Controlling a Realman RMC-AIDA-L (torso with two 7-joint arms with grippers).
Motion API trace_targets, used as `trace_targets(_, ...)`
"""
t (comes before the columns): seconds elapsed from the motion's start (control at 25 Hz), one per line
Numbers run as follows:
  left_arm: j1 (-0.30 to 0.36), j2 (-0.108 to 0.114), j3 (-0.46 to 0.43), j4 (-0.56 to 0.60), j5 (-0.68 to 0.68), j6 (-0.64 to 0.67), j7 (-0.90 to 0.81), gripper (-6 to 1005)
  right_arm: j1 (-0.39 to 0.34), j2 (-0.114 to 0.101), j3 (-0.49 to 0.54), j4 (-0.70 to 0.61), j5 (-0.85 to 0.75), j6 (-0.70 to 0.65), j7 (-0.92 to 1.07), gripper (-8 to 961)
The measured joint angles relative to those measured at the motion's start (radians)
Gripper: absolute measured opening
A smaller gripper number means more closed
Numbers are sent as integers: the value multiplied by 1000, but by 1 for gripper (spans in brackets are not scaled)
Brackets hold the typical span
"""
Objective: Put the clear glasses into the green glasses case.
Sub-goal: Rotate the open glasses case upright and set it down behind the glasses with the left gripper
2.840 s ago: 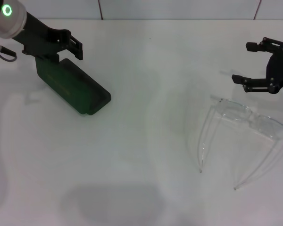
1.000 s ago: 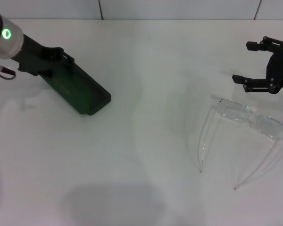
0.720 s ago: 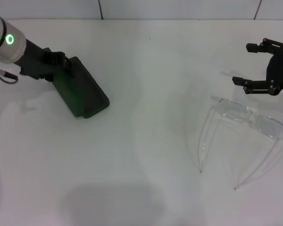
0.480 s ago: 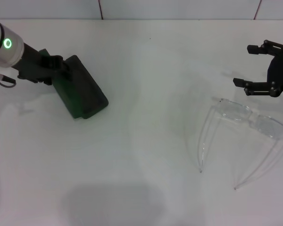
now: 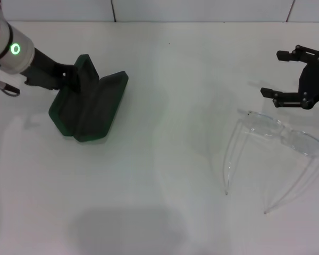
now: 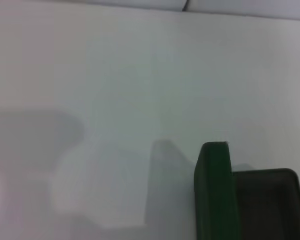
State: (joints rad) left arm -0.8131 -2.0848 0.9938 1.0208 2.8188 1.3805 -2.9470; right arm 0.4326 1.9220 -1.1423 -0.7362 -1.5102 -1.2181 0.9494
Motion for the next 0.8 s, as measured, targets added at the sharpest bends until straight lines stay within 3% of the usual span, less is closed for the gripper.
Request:
trace_targets(0.08, 0, 0, 0, 20, -5, 5, 16, 223, 0, 2, 9, 3, 2, 4, 0, 803)
trace_targets(0.4, 7, -2, 44, 125, -65, 73, 260, 206, 2, 21, 93, 10, -2, 16, 0, 795)
trace_targets(0.56, 74, -2, 147, 269, -120, 70, 458, 205, 0, 30, 147, 10, 7, 15, 33, 792)
trace_targets(0.8, 135, -1, 168, 396, -236, 97, 837, 206, -18, 46, 326, -13, 27, -75, 231, 786)
